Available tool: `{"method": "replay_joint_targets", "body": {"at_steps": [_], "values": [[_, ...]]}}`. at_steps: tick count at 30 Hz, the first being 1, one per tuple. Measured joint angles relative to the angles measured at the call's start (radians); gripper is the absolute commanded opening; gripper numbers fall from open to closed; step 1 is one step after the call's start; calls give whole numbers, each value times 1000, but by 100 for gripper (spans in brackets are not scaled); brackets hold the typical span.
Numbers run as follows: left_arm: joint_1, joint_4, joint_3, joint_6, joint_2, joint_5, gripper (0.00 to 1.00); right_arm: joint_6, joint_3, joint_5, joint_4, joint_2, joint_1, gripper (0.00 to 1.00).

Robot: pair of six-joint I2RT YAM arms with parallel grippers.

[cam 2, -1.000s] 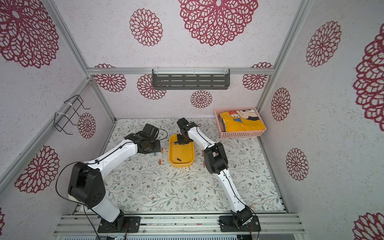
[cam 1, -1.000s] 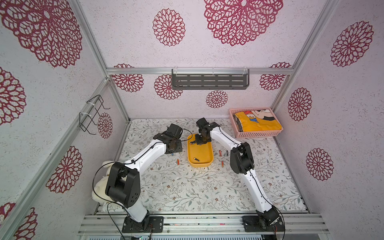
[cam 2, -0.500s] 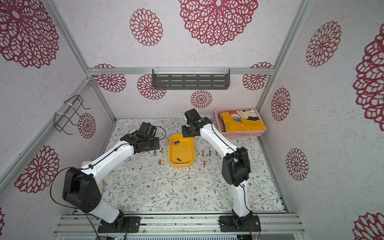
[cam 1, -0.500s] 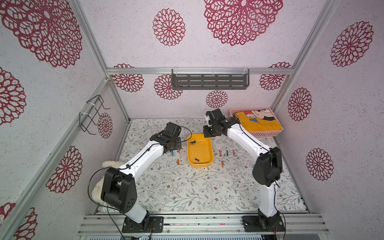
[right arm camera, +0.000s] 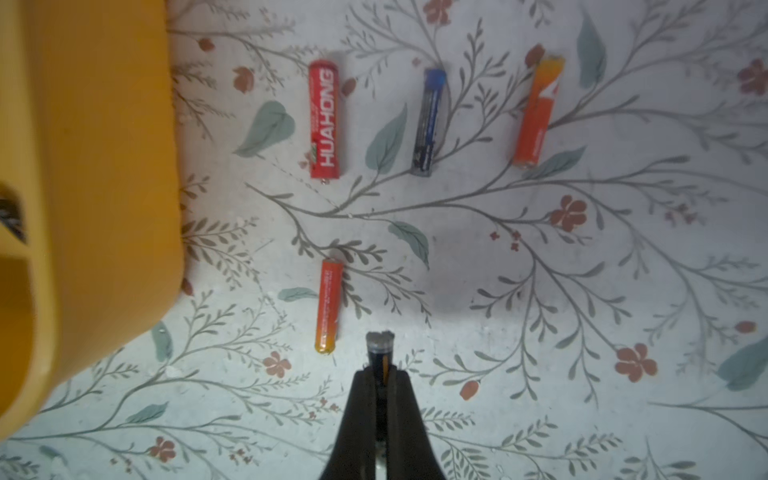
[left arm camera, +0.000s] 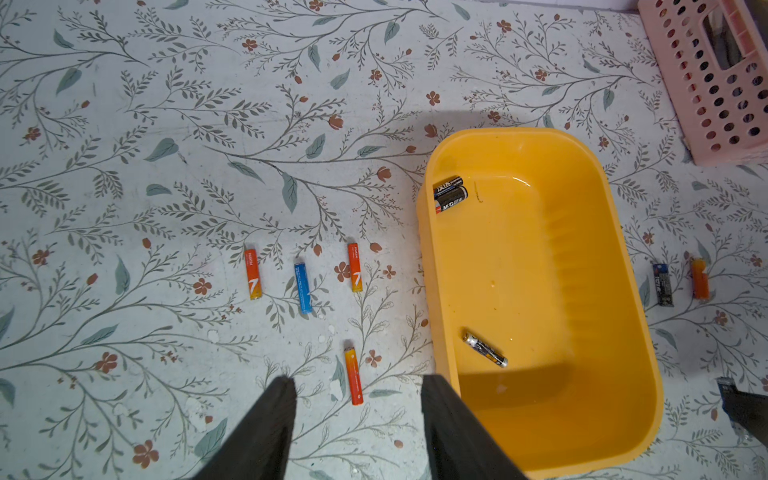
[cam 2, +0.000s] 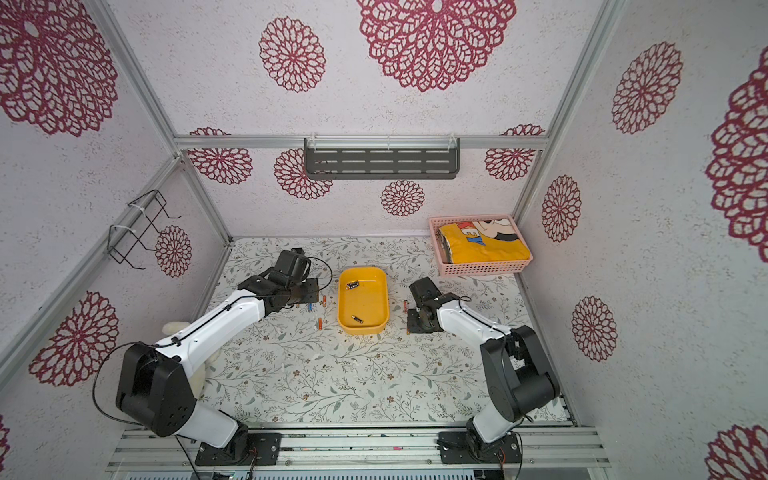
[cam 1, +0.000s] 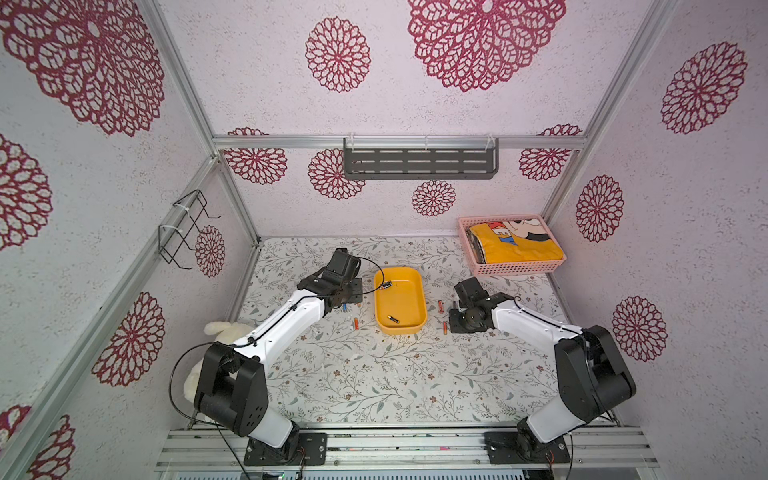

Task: Take the batteries out of the storage box
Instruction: Place the battery at the center of the board.

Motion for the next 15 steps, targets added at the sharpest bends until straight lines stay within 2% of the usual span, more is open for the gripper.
{"method": "replay_joint_targets", "body": {"at_steps": [8,15], "values": [[-3,5,-8,14,0,-1,53,-1,-9,35,129,64,-22,0],[-4,5,-8,45,2,5,53,-1,-11,47,166,117,-39,0]]}}
